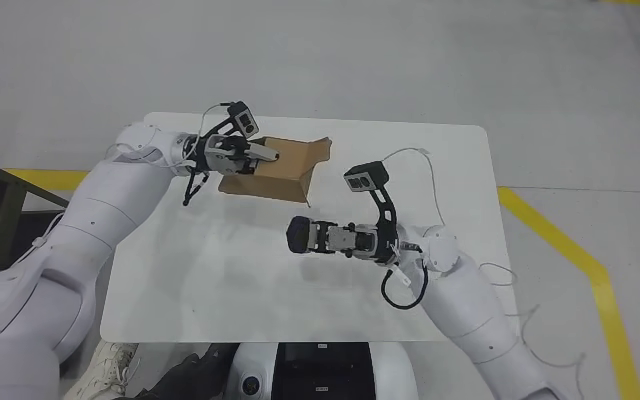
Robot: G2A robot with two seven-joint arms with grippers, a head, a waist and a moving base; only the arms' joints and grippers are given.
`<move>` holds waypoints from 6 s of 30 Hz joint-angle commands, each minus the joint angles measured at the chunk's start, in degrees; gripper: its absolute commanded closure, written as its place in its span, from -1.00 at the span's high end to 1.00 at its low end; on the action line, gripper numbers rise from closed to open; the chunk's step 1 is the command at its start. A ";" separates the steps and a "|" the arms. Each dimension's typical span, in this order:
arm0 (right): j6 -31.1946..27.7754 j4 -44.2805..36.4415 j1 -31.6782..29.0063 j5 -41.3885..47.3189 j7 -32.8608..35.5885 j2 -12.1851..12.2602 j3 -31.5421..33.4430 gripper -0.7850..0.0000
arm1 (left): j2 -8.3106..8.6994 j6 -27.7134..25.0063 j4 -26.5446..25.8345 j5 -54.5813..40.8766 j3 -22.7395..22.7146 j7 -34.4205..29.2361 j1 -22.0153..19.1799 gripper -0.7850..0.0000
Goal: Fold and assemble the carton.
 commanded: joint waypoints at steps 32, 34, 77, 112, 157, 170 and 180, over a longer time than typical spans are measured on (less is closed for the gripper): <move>-0.88 2.77 0.70 1.58 -1.50 0.15 2.79 1.00 | 3.67 8.86 -8.67 -2.35 3.37 0.00 1.32 -1.00; -1.76 2.33 -0.23 2.63 -0.93 0.50 4.61 1.00 | 3.87 9.04 -8.42 -2.84 3.60 0.00 1.15 -1.00; 3.29 6.89 1.96 10.22 3.00 0.07 4.44 1.00 | 7.02 4.32 -9.76 -5.42 12.04 0.00 -2.63 -1.00; 1.75 7.53 3.06 6.64 -0.72 -1.62 0.89 1.00 | 6.59 -0.38 -9.48 -4.97 11.20 0.00 -2.60 -1.00; 4.36 -5.56 -3.54 2.11 0.52 0.46 9.41 1.00 | 3.41 -3.05 -0.78 3.01 9.31 0.00 -2.70 -1.00; 5.97 -1.95 -0.61 -1.16 -5.23 -0.02 7.23 1.00 | 2.94 -2.75 -1.11 5.54 7.80 0.00 -2.15 -1.00; 6.86 -0.63 -0.50 -1.40 -6.83 0.05 7.55 1.00 | 3.21 -2.57 -2.12 5.79 6.56 0.00 -1.42 -1.00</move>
